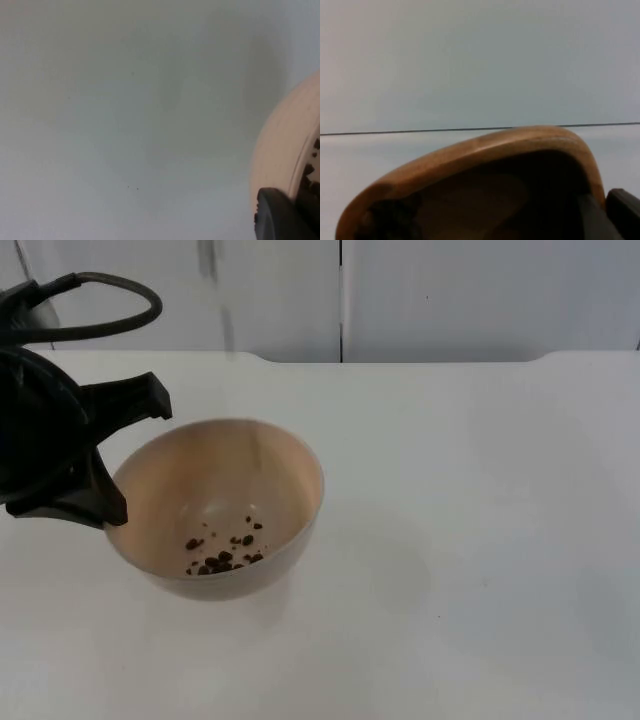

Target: Pick up the bowl with the left hand and pour the coffee beans from the cup into the bowl with the right hand.

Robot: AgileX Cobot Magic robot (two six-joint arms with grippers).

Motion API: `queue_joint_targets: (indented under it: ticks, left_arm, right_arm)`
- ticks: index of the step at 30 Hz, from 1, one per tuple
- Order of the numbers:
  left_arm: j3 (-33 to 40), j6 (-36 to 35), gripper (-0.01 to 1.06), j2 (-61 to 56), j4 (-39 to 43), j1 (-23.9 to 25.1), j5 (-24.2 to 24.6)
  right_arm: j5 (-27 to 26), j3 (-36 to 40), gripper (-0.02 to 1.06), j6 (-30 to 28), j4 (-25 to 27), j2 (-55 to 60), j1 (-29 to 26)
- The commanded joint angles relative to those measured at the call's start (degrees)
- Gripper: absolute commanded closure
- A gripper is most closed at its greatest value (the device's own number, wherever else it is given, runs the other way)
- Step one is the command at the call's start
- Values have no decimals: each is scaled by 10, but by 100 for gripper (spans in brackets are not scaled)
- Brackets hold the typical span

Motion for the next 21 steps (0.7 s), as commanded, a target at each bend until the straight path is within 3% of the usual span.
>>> queue_joint_targets:
  ticks: [1, 21]
  left_arm:
    - [1, -3, 105, -5, -8, 1, -7]
    - [1, -3, 105, -5, -8, 1, -7]
  right_arm:
    - [3, 3, 104, 2, 0, -7, 6]
    - [3, 3, 104, 2, 38, -7, 6]
